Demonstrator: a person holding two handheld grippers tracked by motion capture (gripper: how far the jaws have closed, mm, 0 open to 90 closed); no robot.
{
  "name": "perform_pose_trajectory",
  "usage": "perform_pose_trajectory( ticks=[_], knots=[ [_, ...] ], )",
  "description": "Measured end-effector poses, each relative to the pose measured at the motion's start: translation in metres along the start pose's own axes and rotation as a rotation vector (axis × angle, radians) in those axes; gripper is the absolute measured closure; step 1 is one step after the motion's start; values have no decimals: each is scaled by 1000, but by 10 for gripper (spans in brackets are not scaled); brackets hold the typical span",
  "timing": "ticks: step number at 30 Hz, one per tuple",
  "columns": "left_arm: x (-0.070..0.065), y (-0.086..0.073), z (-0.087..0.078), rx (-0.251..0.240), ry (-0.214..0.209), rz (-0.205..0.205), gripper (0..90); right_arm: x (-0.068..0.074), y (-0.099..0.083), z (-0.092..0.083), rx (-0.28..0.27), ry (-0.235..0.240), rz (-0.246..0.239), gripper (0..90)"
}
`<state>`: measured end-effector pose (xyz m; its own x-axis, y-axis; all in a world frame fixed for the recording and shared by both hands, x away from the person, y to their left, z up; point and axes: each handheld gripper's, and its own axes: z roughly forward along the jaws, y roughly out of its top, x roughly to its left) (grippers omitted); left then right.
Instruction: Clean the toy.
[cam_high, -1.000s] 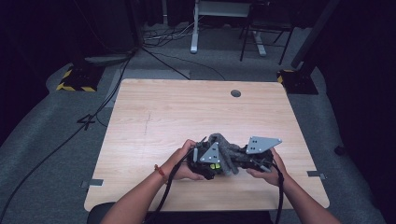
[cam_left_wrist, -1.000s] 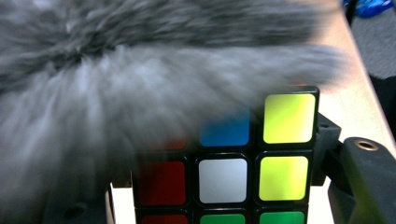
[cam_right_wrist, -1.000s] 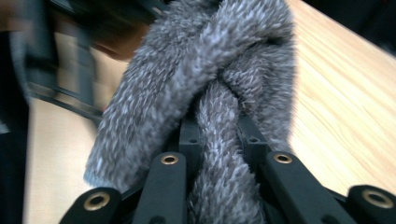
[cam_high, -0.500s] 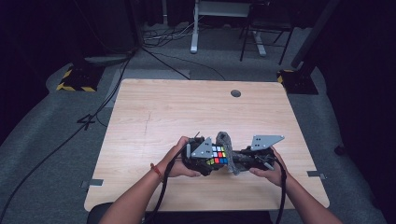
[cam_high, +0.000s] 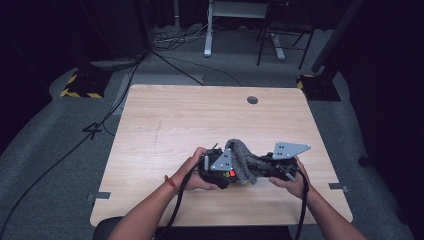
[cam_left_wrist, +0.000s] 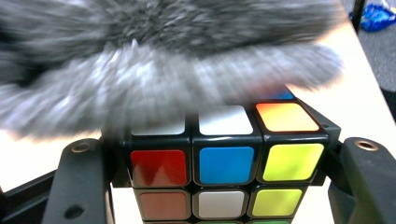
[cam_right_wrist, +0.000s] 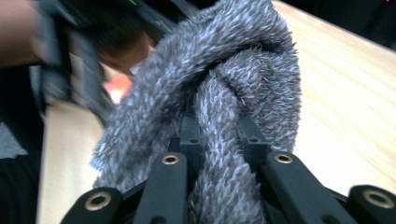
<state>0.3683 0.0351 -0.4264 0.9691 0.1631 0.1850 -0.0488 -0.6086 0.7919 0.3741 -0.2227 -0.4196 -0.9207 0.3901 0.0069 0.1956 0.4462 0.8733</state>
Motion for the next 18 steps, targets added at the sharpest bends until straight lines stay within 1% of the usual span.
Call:
perform_pose_trajectory(
  ticks=[2,3,4,5,6,8,9,10,11,12,13,14,15,16,17,18],
  knots=[
    [1,2,-7,-55,-11,-18,333,-5,-6,2,25,2,27,771],
    [1,3,-10,-70,-5,-12,334,-6,-8,5,48,-5,25,771],
    [0,4,-11,-84,0,-13,334,-6,-9,8,50,2,26,771],
    [0,5,-12,-102,-12,-17,333,-5,-9,9,39,28,39,771],
    [0,5,-12,-103,-21,-17,333,-3,-8,11,40,36,31,771],
    [0,5,-10,-81,-1,-2,330,2,-5,12,17,67,24,771],
    [1,3,-9,-85,-9,-11,328,4,-5,12,15,64,20,771],
    [2,3,-8,-73,-15,-15,324,3,-5,11,1,72,32,772],
    [2,2,-7,-44,-12,-3,319,1,-6,10,-21,91,53,772],
    [1,1,-4,-10,9,9,319,-1,-6,7,-40,106,62,773],
    [0,0,0,14,18,12,326,-1,-5,5,-61,118,65,773],
    [-1,-1,3,33,16,10,328,0,-2,2,-84,133,64,772],
    [-4,-2,6,43,26,26,329,3,1,1,-87,131,46,773],
    [-5,-1,7,40,25,34,330,7,4,1,-65,107,11,773],
    [-4,0,7,36,26,26,332,10,6,2,-53,89,-14,772],
    [-3,0,6,28,36,23,333,10,6,1,-58,84,-7,772]
  ],
)
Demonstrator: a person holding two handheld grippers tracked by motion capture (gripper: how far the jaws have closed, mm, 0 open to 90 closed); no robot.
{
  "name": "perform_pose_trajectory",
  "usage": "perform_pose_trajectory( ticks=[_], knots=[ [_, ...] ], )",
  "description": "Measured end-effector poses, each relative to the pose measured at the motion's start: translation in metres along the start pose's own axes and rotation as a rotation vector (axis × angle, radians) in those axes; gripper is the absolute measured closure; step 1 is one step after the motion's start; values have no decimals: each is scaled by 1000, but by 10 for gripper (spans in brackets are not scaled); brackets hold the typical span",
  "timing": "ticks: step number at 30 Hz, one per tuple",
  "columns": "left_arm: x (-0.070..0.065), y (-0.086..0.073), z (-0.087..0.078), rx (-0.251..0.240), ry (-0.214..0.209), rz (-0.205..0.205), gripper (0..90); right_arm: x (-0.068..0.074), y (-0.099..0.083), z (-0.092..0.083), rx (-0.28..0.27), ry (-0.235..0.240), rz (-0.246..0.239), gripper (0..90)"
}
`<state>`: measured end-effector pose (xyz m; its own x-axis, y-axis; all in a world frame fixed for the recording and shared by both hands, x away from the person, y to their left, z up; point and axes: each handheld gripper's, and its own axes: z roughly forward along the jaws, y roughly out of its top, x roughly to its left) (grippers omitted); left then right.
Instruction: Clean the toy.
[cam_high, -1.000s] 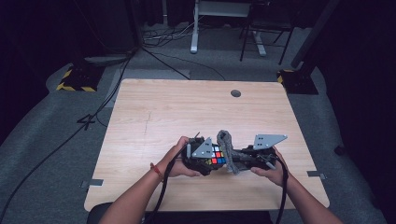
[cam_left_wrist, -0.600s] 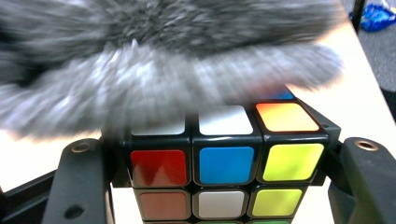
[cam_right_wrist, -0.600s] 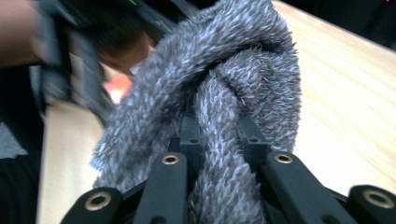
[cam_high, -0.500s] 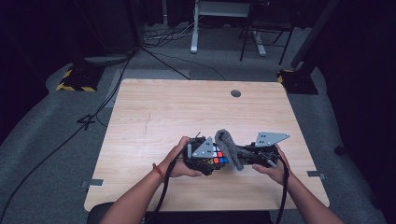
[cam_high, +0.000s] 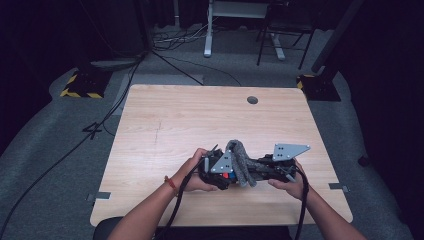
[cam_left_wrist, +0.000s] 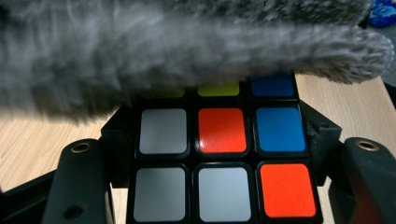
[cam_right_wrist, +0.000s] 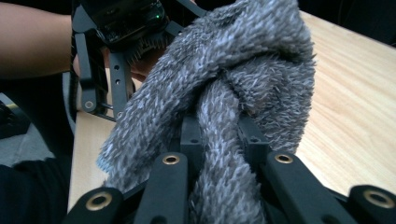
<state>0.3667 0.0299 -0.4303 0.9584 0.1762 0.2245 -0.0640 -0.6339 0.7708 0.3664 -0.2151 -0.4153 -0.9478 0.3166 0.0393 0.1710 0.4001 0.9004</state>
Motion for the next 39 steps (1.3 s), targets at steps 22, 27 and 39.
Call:
perform_pose_trajectory(
  ticks=[22,27,39],
  knots=[
    [6,2,-22,-84,-12,-26,335,-6,-8,4,89,15,26,769],
    [2,1,-13,-62,-35,-30,335,4,3,1,61,-15,-27,769],
    [3,7,-23,-145,-63,-49,336,-9,-10,5,143,-37,9,768]
  ],
)
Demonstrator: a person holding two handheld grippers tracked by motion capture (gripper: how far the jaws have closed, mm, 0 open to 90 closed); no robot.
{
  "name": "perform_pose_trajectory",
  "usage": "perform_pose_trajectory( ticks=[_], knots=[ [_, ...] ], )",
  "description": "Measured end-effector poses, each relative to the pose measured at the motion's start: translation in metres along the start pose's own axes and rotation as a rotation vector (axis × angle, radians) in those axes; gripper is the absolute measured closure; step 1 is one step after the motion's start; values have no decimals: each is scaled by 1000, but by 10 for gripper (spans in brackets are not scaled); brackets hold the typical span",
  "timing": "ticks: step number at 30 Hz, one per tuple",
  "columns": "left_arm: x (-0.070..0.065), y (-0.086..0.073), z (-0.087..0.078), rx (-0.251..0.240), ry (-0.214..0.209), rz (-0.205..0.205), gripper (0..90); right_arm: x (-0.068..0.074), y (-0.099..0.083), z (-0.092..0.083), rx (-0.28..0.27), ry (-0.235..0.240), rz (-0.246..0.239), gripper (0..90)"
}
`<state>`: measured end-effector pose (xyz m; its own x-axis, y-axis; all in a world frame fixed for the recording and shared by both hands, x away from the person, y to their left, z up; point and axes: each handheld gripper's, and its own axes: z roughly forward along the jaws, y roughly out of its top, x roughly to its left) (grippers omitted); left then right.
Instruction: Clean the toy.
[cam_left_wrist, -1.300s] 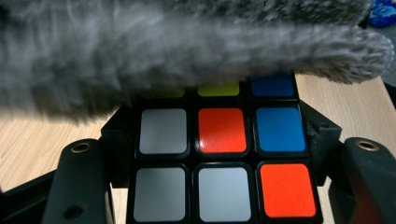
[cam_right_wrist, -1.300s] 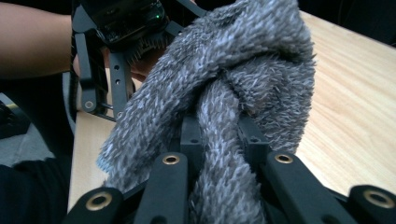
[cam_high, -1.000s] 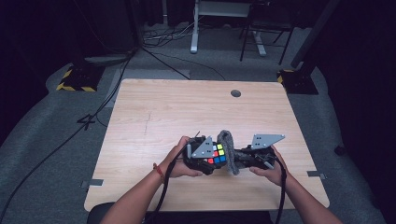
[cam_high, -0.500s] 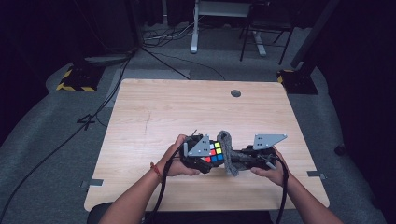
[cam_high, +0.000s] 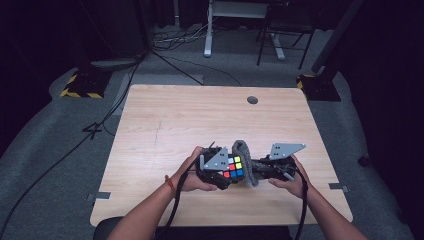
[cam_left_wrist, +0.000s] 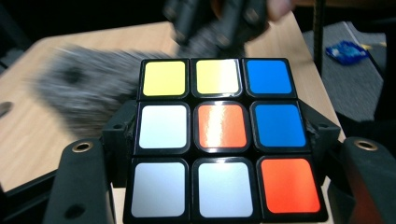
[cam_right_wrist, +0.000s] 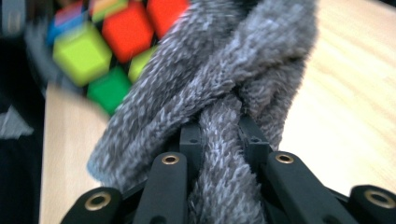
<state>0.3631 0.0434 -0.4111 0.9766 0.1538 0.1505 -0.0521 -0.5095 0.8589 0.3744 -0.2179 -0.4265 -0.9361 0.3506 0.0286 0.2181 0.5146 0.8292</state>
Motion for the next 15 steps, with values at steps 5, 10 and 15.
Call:
perform_pose_trajectory(
  ticks=[5,10,15],
  knots=[
    [5,-6,0,59,49,6,336,10,6,-6,-39,57,-38,766],
    [1,-9,11,88,11,17,336,17,13,-9,-76,32,-62,764],
    [-8,-2,10,55,-35,42,335,7,10,-8,-80,-12,-6,763]
  ],
)
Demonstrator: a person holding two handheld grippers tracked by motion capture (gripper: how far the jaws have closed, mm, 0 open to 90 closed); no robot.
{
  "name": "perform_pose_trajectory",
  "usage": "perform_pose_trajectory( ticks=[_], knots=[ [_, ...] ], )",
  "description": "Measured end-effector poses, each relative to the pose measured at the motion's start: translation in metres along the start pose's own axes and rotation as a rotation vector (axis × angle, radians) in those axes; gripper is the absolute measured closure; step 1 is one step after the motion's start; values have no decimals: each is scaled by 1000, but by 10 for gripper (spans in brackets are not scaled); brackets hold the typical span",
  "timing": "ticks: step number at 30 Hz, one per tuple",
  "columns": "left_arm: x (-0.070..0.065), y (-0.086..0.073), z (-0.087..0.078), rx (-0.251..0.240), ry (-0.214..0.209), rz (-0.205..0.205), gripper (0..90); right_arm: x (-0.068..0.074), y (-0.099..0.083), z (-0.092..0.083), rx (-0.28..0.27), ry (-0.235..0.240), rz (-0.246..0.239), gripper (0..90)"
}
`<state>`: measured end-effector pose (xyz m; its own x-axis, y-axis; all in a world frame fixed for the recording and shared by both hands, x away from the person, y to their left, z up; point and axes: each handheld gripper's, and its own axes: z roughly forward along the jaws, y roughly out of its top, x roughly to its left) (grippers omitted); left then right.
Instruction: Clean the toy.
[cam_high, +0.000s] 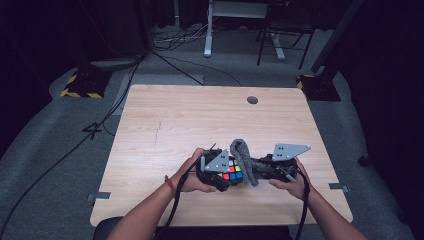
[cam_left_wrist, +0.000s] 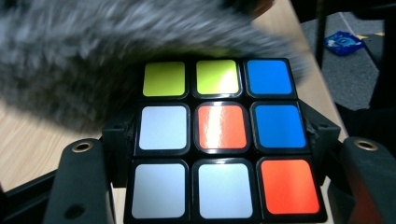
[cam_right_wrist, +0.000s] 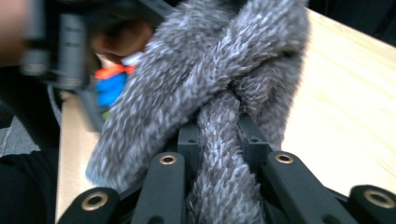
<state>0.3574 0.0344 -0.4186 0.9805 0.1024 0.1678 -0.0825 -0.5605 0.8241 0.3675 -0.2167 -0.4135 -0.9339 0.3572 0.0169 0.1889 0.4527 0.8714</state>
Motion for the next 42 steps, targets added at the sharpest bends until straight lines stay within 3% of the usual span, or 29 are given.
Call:
perform_pose_trajectory(
  ticks=[4,7,15,17,21,24,28,33,38,40,42],
  knots=[
    [0,0,-1,9,6,7,335,-4,-7,6,52,13,6,762],
    [1,-3,3,48,35,7,333,-2,-7,6,17,33,1,761],
    [4,-5,9,79,53,-12,328,6,0,5,-45,6,-20,763],
    [4,-4,12,113,62,-3,330,7,2,5,-64,14,-21,763],
    [3,-6,17,135,54,2,332,15,7,7,-53,16,-55,762],
    [5,-5,14,110,56,-2,333,10,5,4,-48,11,-37,763],
    [7,-2,3,47,68,-18,333,-2,-4,2,-1,-34,-4,763],
    [8,-2,-9,-2,95,-23,334,-15,-16,7,24,24,82,762],
    [8,0,-14,-53,87,-21,334,-11,-18,17,65,68,72,761],
    [8,-1,-13,-71,80,-29,333,-11,-19,18,30,118,96,761],
    [10,-2,-14,-75,73,-26,332,-10,-18,18,18,122,91,761]
  ],
)
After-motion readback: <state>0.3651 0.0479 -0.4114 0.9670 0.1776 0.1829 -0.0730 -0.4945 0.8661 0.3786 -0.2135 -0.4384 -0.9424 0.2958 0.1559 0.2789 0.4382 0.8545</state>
